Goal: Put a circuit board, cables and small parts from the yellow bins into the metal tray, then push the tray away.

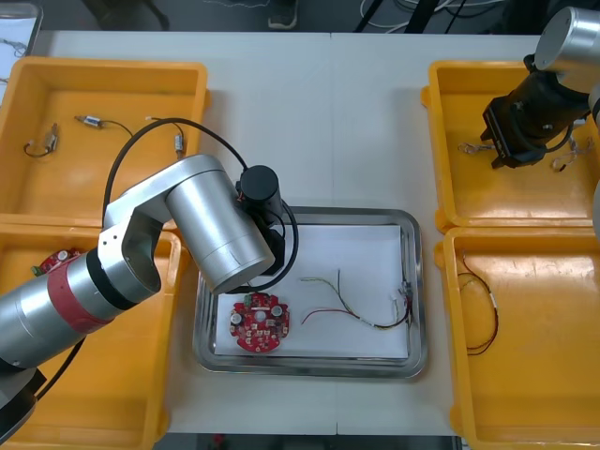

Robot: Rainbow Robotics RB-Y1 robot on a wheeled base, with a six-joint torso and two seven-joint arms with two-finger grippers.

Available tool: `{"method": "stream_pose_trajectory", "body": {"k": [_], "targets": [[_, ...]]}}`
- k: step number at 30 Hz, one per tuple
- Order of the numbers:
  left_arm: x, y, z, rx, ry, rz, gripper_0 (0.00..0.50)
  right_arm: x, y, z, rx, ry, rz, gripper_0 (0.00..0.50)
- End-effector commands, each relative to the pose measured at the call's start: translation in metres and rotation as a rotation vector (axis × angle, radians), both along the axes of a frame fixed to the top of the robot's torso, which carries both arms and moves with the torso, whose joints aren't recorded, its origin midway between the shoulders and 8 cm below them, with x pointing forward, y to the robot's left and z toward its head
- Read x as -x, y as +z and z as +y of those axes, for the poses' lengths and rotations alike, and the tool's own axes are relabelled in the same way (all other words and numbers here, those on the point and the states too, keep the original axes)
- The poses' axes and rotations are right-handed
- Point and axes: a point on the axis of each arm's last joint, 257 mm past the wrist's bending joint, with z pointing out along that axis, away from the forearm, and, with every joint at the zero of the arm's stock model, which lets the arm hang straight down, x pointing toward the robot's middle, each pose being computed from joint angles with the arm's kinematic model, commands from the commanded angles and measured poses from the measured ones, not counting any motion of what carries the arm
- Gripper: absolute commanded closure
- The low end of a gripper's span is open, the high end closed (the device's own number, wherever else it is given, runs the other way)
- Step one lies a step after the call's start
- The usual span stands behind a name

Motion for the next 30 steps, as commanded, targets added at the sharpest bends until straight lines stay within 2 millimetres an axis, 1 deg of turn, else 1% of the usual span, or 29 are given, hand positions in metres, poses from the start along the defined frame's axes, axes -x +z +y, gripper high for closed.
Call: {"method": "stream_pose_trajectory", "body": {"k": [1, 3, 7, 8, 9, 11, 12, 15, 17, 19, 20, 21, 22, 26, 30], "targets": [[-0.003, 0.015, 0.009, 0.051, 0.074, -0.025, 0.0, -0.01, 0.014, 0.014, -0.029, -0.004, -0.033, 0.0], [-0.003, 0.022, 0.011, 0.057, 0.081, -0.023, 0.0, -0.009, 0.012, 0.013, -0.025, -0.004, -0.029, 0.0], [0.0, 0.047, 0.018, 0.062, 0.085, -0.017, 0.0, -0.006, 0.007, 0.007, -0.009, -0.007, -0.019, 0.0], [0.0, 0.057, 0.022, 0.063, 0.09, -0.021, 0.0, -0.005, 0.006, 0.004, -0.002, -0.007, -0.018, 0.0], [0.001, 0.06, 0.024, 0.062, 0.091, -0.02, 0.0, -0.005, 0.005, 0.004, 0.001, -0.007, -0.015, 0.0], [0.0, 0.079, 0.035, 0.058, 0.105, -0.031, 0.0, -0.003, 0.002, -0.001, 0.013, -0.007, -0.011, 0.0], [-0.001, 0.084, 0.038, 0.057, 0.109, -0.034, 0.0, -0.003, 0.003, -0.003, 0.017, -0.007, -0.011, 0.0], [-0.005, 0.109, 0.06, 0.053, 0.136, -0.037, 0.0, -0.002, 0.001, -0.008, 0.032, -0.009, -0.011, 0.0], [-0.008, 0.118, 0.069, 0.055, 0.147, -0.04, 0.0, -0.003, 0.0, -0.008, 0.034, -0.009, -0.016, 0.0], [-0.011, 0.131, 0.082, 0.037, 0.139, -0.044, 0.0, -0.005, -0.001, -0.011, 0.04, -0.012, -0.025, 0.0], [-0.012, 0.136, 0.092, 0.03, 0.143, -0.039, 0.0, -0.004, -0.005, -0.011, 0.04, -0.012, -0.023, 0.0], [-0.013, 0.141, 0.1, 0.024, 0.143, -0.038, 0.0, -0.005, -0.004, -0.012, 0.039, -0.014, -0.029, 0.0], [-0.014, 0.143, 0.103, 0.024, 0.139, -0.039, 0.0, -0.005, -0.005, -0.013, 0.04, -0.014, -0.027, 0.0], [-0.023, 0.16, 0.125, 0.017, 0.133, -0.052, 0.0, -0.003, -0.009, -0.011, 0.035, -0.012, -0.023, 0.0], [-0.032, 0.168, 0.147, 0.002, 0.138, -0.046, 0.0, -0.001, -0.013, -0.01, 0.027, -0.012, -0.017, 0.0]]}}
